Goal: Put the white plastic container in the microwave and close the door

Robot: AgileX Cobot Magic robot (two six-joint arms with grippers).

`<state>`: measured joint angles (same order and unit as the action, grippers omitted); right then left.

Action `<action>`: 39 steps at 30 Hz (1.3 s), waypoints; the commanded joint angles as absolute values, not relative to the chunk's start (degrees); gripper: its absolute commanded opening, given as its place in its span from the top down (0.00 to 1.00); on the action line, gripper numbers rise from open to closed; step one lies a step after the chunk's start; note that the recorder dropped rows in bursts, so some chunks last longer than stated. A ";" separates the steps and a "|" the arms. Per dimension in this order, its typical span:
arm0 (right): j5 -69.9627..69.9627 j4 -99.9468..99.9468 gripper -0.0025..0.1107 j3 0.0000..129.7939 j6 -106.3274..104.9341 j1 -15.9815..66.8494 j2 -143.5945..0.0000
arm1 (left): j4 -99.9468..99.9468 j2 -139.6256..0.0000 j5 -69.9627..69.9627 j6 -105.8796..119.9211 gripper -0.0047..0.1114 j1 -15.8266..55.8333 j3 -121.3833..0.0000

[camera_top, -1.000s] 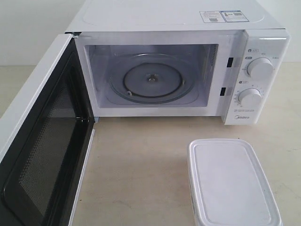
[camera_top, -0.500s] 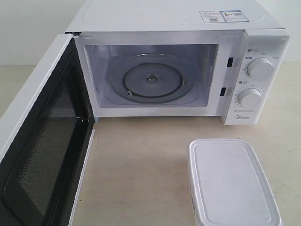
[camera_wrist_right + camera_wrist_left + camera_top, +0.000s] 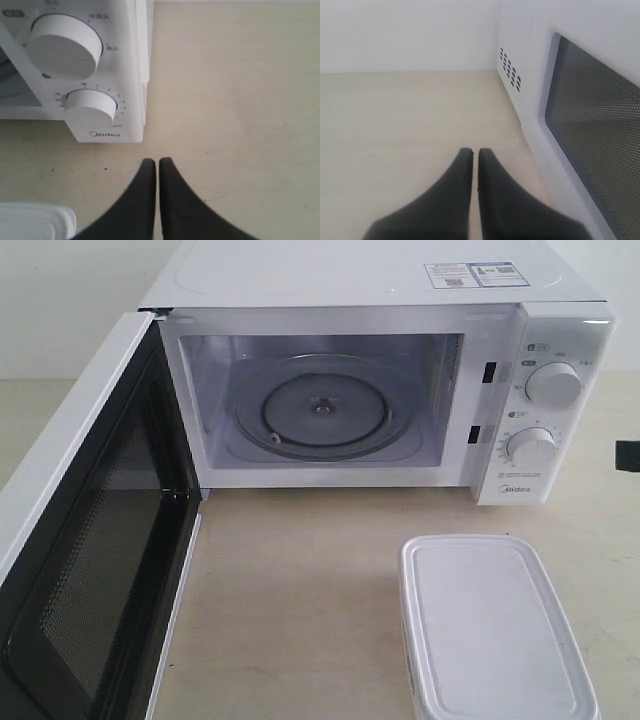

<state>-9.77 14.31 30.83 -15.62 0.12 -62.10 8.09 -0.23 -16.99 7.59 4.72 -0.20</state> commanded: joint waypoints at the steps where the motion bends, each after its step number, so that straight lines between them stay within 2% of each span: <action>1: -2.05 17.21 0.98 28.70 -15.30 -0.05 -62.41 | 8.54 0.00 -16.95 7.06 0.92 4.62 0.00; 8: 34.23 17.81 0.98 10.21 -2.23 -0.05 -62.41 | 8.54 0.00 -16.95 7.06 0.92 4.62 0.00; 12: 48.64 6.81 0.98 2.75 1.41 -0.05 -62.41 | 8.54 0.00 -16.95 7.06 0.92 4.62 0.00; 17: 46.37 -2.92 0.98 4.66 3.75 -0.05 -64.14 | 8.54 0.00 -16.95 7.06 0.92 4.62 0.00; 25: 44.20 -7.06 0.98 8.77 12.58 -0.17 -75.23 | 8.54 0.00 -16.95 7.06 0.92 4.62 0.00; 33: 37.05 -42.14 0.98 15.95 38.25 -0.17 -83.22 | 8.54 0.00 -16.95 7.06 0.92 4.62 0.00; 39: 26.75 -41.90 0.98 16.67 41.64 -0.17 -82.97 | 8.54 0.00 -16.95 7.06 0.92 4.62 0.00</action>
<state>32.78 -41.32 16.38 39.86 0.00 -83.03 8.09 -0.23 -16.99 7.59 4.72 -0.20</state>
